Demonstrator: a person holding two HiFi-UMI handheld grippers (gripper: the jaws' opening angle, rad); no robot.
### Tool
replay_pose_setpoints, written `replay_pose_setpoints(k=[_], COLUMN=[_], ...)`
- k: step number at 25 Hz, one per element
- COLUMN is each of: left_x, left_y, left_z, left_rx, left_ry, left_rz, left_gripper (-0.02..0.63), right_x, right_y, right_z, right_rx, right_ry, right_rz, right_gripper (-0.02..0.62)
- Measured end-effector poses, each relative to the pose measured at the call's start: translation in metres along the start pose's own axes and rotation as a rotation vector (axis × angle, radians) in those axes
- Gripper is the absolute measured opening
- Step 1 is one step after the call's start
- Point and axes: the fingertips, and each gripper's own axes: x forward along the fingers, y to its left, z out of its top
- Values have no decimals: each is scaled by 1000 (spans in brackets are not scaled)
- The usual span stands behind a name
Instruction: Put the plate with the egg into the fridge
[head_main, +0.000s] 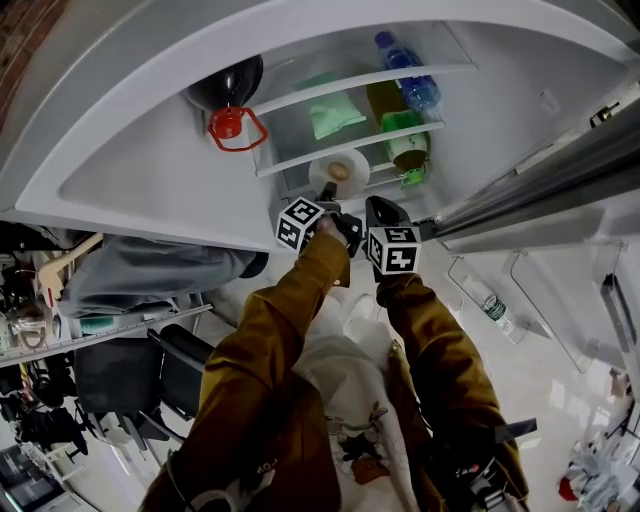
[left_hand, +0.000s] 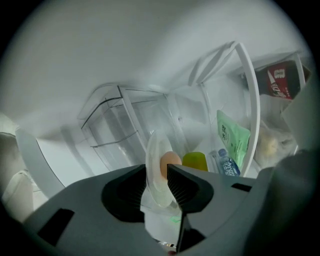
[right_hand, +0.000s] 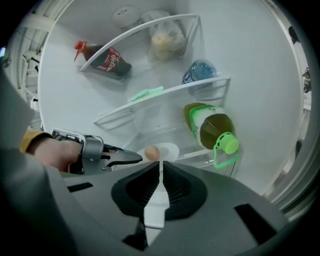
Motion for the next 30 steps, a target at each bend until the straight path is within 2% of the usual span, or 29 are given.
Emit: replay_pose_setpoints(k=[11, 23, 30], left_x=[-9, -26, -24], left_y=[4, -8, -3], left_z=[-11, -27, -30], left_rx=[-3, 222, 168], left_ry=[13, 77, 85], left_rz=[-6, -32, -53], left_gripper=[115, 115, 115], right_x=[0, -8, -10], right_y=[-6, -8, -5], right_z=[-11, -13, -18], right_rx=[-3, -2, 4], right_ry=[23, 22, 40], right_rz=[-13, -2, 12], right_gripper=[8, 8, 8])
